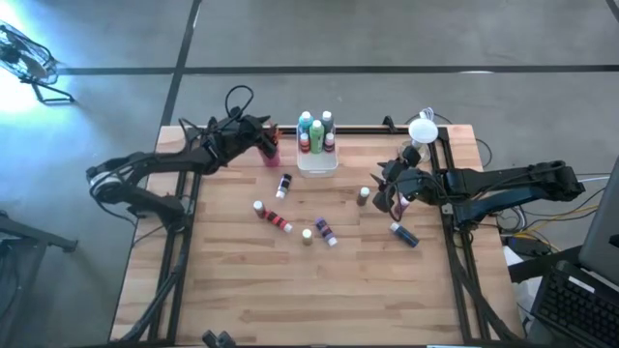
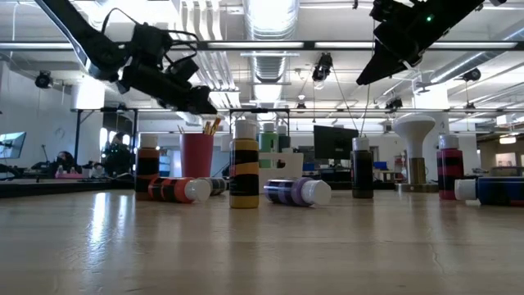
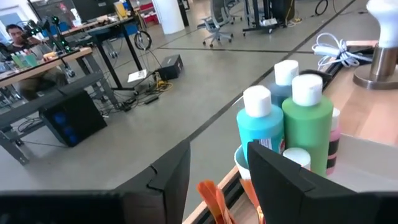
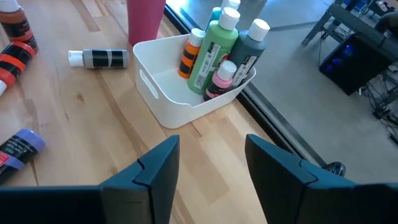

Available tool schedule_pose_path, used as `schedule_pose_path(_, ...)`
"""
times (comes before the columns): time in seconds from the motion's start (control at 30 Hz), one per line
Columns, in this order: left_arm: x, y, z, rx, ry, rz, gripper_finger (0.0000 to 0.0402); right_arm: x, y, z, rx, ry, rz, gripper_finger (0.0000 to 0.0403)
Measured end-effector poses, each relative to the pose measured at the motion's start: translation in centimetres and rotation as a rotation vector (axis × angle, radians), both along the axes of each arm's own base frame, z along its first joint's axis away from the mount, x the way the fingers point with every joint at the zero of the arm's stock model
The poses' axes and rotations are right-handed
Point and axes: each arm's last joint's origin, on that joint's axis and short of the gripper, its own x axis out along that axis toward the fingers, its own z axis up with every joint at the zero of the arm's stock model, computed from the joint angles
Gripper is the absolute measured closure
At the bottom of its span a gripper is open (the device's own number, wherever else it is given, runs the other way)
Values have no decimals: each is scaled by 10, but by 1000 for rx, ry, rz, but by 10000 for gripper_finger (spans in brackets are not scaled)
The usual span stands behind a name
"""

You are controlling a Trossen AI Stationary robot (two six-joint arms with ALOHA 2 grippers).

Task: Pick & Place Paint Supplies
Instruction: Put the brown paint bottle into the white bin

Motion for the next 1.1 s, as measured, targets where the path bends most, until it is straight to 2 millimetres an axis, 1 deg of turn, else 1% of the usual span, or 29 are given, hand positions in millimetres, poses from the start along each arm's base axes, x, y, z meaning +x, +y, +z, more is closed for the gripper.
schedule_pose_path(0.17,-10,-7,23,35,-40,0,236,0,0,0,-1,1,0,232)
schedule_pose_path(0.37,-28,-22,51,71,-125,-6,236,0,-2,0,-4,4,-6,245)
schedule_pose_path(0.53,-41,-39,65,50,-166,-111,236,0,-4,0,-4,2,-18,254)
schedule_pose_path(0.67,-49,-53,78,9,-150,-162,236,0,-7,0,-4,1,-33,259)
schedule_pose_path(0.77,-54,-65,88,-62,-124,-222,236,-1,-10,0,-4,1,-45,263)
schedule_pose_path(0.83,-57,-75,90,-117,-96,-279,236,-1,-11,0,-6,2,-50,266)
schedule_pose_path(0.93,-60,-90,86,-178,-36,-349,236,0,-11,1,-28,12,-32,271)
schedule_pose_path(1.1,-64,-116,67,-287,4,-460,236,3,-11,5,-56,-16,-9,281)
